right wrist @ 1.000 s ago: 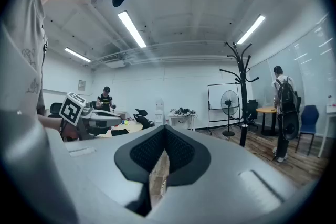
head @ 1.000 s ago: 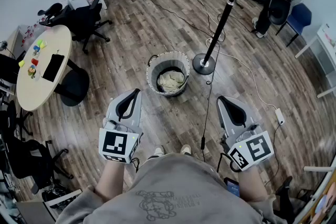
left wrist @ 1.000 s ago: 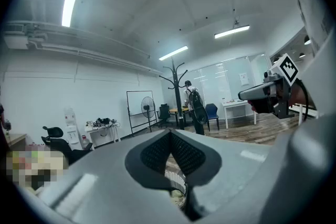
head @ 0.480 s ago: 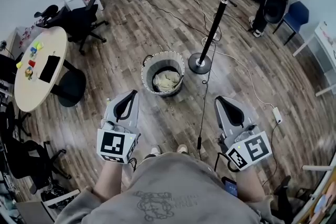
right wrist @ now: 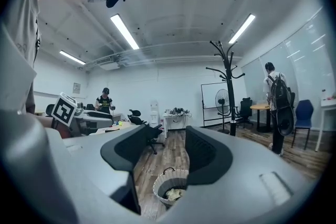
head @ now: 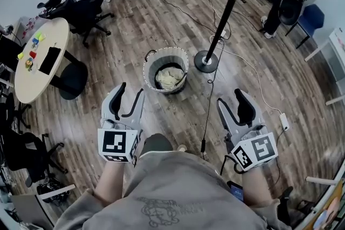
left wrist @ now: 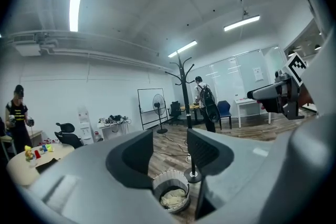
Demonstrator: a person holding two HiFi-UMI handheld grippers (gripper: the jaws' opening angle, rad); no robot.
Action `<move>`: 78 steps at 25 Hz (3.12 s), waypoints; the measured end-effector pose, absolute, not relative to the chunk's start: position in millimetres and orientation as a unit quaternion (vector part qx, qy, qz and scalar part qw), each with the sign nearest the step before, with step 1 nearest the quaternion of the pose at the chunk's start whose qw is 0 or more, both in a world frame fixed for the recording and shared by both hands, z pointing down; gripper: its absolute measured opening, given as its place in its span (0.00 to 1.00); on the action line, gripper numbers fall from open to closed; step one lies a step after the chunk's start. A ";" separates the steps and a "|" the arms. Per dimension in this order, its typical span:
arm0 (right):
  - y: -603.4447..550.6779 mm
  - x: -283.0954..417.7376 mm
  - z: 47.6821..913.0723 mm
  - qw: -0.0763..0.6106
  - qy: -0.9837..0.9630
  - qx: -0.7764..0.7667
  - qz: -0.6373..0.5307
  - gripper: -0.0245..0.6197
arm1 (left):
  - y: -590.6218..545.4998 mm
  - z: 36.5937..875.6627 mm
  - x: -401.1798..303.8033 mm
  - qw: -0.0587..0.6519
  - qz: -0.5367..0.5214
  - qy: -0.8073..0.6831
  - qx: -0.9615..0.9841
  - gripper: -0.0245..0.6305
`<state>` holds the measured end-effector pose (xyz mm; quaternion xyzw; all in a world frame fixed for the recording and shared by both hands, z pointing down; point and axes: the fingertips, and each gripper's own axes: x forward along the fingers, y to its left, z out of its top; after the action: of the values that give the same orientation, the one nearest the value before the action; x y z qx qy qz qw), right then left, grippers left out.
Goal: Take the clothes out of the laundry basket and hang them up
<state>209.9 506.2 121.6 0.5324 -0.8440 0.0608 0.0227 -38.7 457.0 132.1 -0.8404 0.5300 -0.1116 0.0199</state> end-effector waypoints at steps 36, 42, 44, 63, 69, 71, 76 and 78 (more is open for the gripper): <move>146.8 111.1 343.4 0.281 -0.835 0.423 0.211 0.50 | 119.5 330.8 -94.9 -0.107 -0.272 0.465 -0.836 0.37; 105.7 83.8 398.5 0.312 -0.833 0.392 0.234 0.50 | 85.5 384.5 -96.8 -0.143 -0.298 0.429 -0.841 0.38; 99.2 78.7 417.2 0.328 -0.830 0.382 0.239 0.50 | 79.4 402.7 -96.2 -0.156 -0.305 0.422 -0.840 0.38; 43.2 66.7 609.1 0.444 -0.801 0.279 0.288 0.50 | 73.1 571.4 -79.5 -0.300 -0.376 0.435 -0.761 0.39; 33.1 62.4 670.7 0.490 -0.801 0.218 0.263 0.49 | 66.1 631.9 -73.1 -0.337 -0.390 0.452 -0.728 0.39; 34.1 59.3 691.3 0.505 -0.801 0.195 0.255 0.49 | 62.9 655.1 -72.9 -0.345 -0.393 0.458 -0.719 0.39; 33.2 59.3 760.8 0.524 -0.803 0.152 0.240 0.47 | 57.7 728.7 -70.4 -0.391 -0.383 0.483 -0.683 0.39; 36.0 60.8 783.6 0.530 -0.801 0.139 0.242 0.47 | 60.0 755.3 -66.2 -0.407 -0.376 0.487 -0.675 0.39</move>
<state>60.8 36.0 783.6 0.1392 -0.8010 0.2420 0.5295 -66.2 60.0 755.3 -0.6748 0.4868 -0.3764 -0.4074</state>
